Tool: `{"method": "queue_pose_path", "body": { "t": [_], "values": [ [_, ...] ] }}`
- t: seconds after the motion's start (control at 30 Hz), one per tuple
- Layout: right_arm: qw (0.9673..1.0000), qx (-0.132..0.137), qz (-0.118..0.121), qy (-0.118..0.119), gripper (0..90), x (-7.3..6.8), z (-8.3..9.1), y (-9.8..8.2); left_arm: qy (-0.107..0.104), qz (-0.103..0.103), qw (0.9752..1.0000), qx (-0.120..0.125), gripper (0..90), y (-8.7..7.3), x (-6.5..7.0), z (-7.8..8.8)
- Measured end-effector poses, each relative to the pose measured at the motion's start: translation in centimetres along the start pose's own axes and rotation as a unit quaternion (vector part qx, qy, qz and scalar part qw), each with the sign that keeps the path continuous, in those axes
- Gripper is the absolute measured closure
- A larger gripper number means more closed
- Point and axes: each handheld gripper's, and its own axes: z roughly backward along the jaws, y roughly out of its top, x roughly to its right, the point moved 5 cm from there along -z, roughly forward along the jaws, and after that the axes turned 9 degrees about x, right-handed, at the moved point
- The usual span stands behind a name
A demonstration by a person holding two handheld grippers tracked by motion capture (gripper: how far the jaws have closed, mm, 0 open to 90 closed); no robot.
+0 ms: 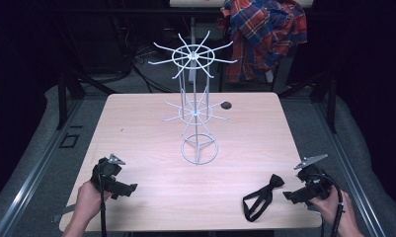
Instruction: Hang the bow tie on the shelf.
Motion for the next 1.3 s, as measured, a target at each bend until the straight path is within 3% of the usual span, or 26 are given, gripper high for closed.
{"method": "queue_pose_path", "body": {
  "t": [0.17,0.63,0.83,1.0,1.13,1.2,1.23,1.27,1.3],
  "values": [
    [0.9998,-0.012,0.016,-0.009,3.8,0.1,0.2,0.0,-0.001,0.001,1.0000,0.001,0.0,0.0,0.0,0.0],
    [0.9988,-0.001,0.048,0.011,4.5,-1.3,-0.2,0.4,0.000,-0.001,1.0000,0.003,0.0,0.0,-0.1,0.2],
    [0.9969,-0.011,0.076,0.019,5.3,-2.3,-0.7,0.6,0.001,0.000,1.0000,0.003,0.0,0.0,-0.1,0.2],
    [0.9934,-0.038,0.108,0.012,2.1,-3.1,-1.4,0.5,0.001,0.000,1.0000,0.003,0.0,0.0,-0.1,0.2],
    [0.9932,-0.034,0.110,0.018,0.5,-3.5,-1.8,0.6,0.001,0.000,1.0000,0.003,0.0,0.0,-0.1,0.2],
    [0.9921,-0.037,0.118,0.017,1.7,-3.7,-1.9,0.6,0.001,0.000,1.0000,0.003,0.0,0.0,-0.1,0.2],
    [0.9920,-0.036,0.120,0.015,9.0,-4.0,-2.1,0.7,0.001,-0.001,1.0000,0.003,0.0,0.0,-0.1,0.2],
    [0.9920,-0.036,0.120,0.015,9.0,-4.0,-2.1,0.7,0.001,-0.001,1.0000,0.003,0.0,0.0,-0.1,0.2],
    [0.9907,-0.039,0.130,0.004,10.2,-4.1,-2.2,0.7,0.001,-0.001,1.0000,0.003,0.0,0.0,-0.1,0.2]
  ]
}}
